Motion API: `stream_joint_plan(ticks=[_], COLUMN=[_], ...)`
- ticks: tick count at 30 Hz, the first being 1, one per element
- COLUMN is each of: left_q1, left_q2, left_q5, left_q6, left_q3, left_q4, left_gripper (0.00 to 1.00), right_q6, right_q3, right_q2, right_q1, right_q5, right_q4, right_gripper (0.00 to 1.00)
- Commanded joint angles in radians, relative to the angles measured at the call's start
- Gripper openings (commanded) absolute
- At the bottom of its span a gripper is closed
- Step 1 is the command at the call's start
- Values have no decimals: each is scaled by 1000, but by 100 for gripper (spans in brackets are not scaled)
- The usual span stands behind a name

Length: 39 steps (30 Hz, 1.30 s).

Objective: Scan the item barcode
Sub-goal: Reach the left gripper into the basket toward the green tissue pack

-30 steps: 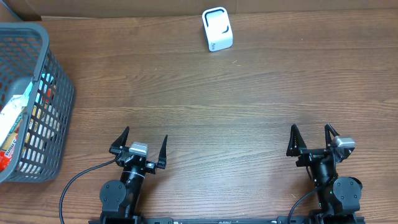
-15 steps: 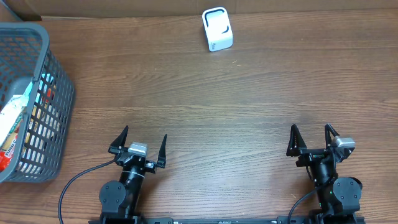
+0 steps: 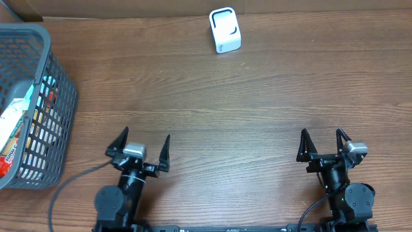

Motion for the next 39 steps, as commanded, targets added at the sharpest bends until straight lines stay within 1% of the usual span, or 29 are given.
stream_joint_plan(ticks=[1,5,8,11,17,19,21,24,27,28,29,30,32,33,34,37,38,39], left_q1=[10,10,10,10,11,11,11,10,10,14,21,33,81,113,154,289,376,421], left_q2=[133,343,536,748,1192,1315,1418,1524,1566,1572,1572,1571,1569,1569,1569,1569,1571,1574], left_q5=[-7,-7,-7,-7,-7,-6,-7,34,32,-1,-41,-99,-222,-254,-262,-259,-259,-259], left_q6=[-24,-24,-23,-23,0,-1,-1,1,69,59,22,-40,-207,-277,-347,-506,-587,-619], left_q3=[156,366,575,829,1437,1619,1771,1886,1901,1901,1901,1902,1920,1931,1941,1950,1950,1950], left_q4=[-2,-80,-206,-381,-842,-967,-1059,-1090,-1057,-1035,-1013,-993,-981,-985,-991,-1012,-1037,-1050], left_gripper=[100,100,100,100,100,100,100,100,100,100,100,100,100,100,100,100,100,98], right_q6=[0,0,0,0,0,0,0,0,0,0,0,0,0,0,0,0,0,0], right_q3=[-11,-11,-11,-11,-11,-11,-11,-11,-11,-11,-11,-11,-11,-11,-11,-11,-11,-11], right_q2=[-12,-12,-12,-12,-12,-12,-12,-12,-12,-12,-12,-12,-12,-12,-12,-12,-12,-12], right_q1=[6,6,6,6,6,6,6,6,6,6,6,6,6,6,6,6,6,6], right_q5=[2,2,2,2,2,2,2,2,2,2,2,2,2,2,2,2,2,2], right_q4=[6,6,6,6,6,6,6,6,6,6,6,6,6,6,6,6,6,6], right_gripper=[100,100,100,100,100,100,100,100,100,100,100,100,100,100,100,100,100,100])
